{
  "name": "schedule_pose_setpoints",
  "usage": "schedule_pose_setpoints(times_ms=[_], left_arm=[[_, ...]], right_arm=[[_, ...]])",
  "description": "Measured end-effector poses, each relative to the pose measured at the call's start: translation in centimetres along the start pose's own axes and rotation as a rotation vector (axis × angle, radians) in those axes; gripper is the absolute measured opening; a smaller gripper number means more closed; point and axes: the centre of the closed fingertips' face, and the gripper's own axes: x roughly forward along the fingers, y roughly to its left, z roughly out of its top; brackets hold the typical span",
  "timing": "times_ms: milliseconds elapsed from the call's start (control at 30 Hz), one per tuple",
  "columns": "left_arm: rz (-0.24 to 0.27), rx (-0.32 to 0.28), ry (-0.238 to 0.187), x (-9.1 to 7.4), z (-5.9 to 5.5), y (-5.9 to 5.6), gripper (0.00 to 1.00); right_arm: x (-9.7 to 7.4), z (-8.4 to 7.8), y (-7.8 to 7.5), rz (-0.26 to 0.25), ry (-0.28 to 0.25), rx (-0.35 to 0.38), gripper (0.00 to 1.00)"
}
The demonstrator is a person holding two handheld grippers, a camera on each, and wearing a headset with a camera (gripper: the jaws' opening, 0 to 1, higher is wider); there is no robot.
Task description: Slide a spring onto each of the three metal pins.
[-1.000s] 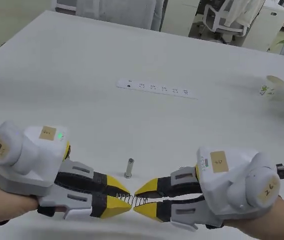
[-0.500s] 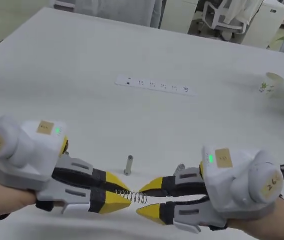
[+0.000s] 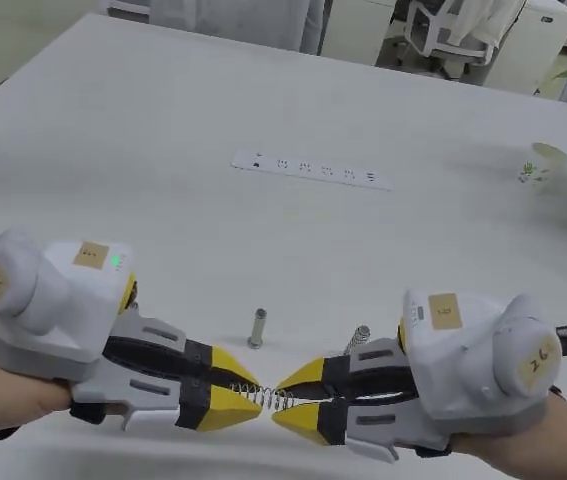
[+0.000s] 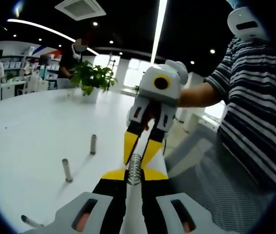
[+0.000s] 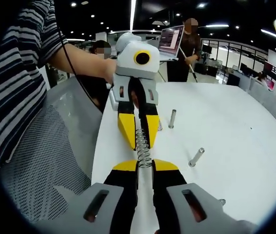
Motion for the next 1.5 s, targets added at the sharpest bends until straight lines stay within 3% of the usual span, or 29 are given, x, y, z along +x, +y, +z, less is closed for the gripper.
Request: schedule_pose_setpoints(times_ms=[400,700,833,933,1200,1500], left_arm=[[0.002,0.002,0.002,-0.1,-0.1,0.1,0.03],[0.012,0.038,0.041,-0.1,-0.8,0.3,0.03],[0.020,0.046,0.054,-0.1,-1.0,0.5,0.03],[0.019,0.053,0.063,0.0,-1.1,0.3,0.03],[0.010,0.061,0.062,0.7,-0.8,0.0,0.03],[-0.001,0.061,0.053,1.3,-0.4,-0.3,0.03]], right_arm=[[-0.8,1.5,-0.2,-0.027,0.010,-0.117,0.07],[-0.7,3.0,0.0,-0.007,-0.047,-0.095,0.08],[-0.4,3.1,0.1,-0.009,-0.041,-0.112,0.08],[-0.3,4.0,0.3,-0.009,-0.071,-0.118,0.08],[-0.1,5.4,0.4,-0.026,-0.100,-0.164,0.08],[-0.1,5.9,0.8,-0.037,-0.107,-0.205,0.08]])
